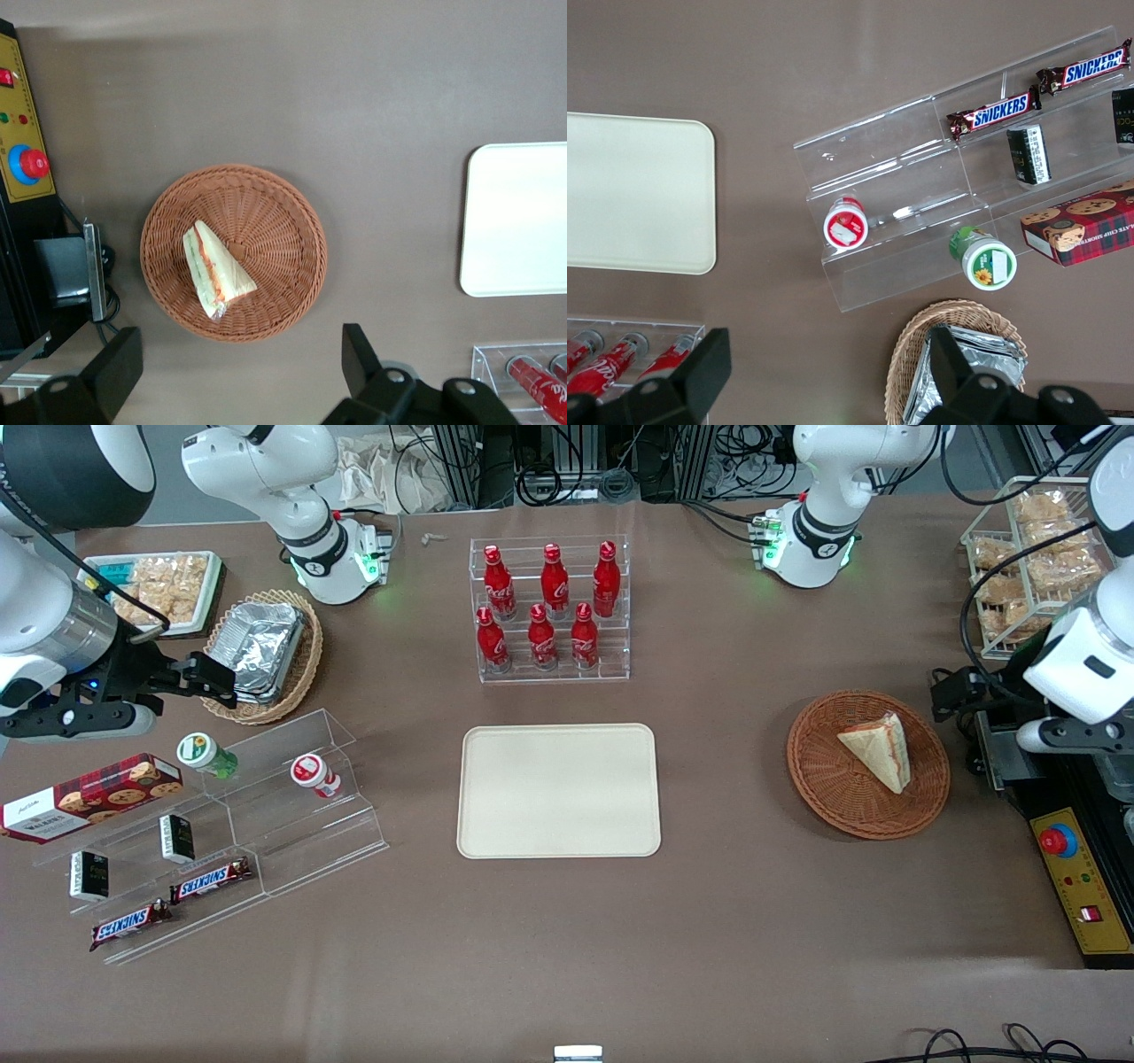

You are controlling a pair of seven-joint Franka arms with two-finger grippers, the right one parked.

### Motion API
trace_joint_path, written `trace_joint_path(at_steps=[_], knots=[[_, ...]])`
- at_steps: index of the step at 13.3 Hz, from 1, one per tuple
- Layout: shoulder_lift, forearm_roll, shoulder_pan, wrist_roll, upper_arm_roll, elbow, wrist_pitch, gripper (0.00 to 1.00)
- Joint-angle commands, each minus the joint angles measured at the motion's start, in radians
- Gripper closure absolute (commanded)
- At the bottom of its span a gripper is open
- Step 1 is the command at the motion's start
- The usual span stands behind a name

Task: Place sandwich from basket to tray
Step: 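Move the left gripper over the wrapped sandwich in the wicker basket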

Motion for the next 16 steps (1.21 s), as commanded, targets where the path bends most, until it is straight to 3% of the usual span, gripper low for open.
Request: trace_joint_path(at_steps=[1, 5, 8, 14, 16], knots=[[0.045, 0.003, 0.002, -0.027, 0.007, 0.054, -0.012, 0.00], [0.071, 0.004, 0.001, -0.078, 0.021, 0.045, -0.015, 0.00], [0.044, 0.007, 0.001, -0.398, 0.032, -0.070, 0.063, 0.00], [-0.175, 0.012, 0.001, -0.517, 0.106, -0.677, 0.509, 0.00], [-0.179, 0.048, 0.001, -0.639, 0.106, -0.777, 0.605, 0.00]])
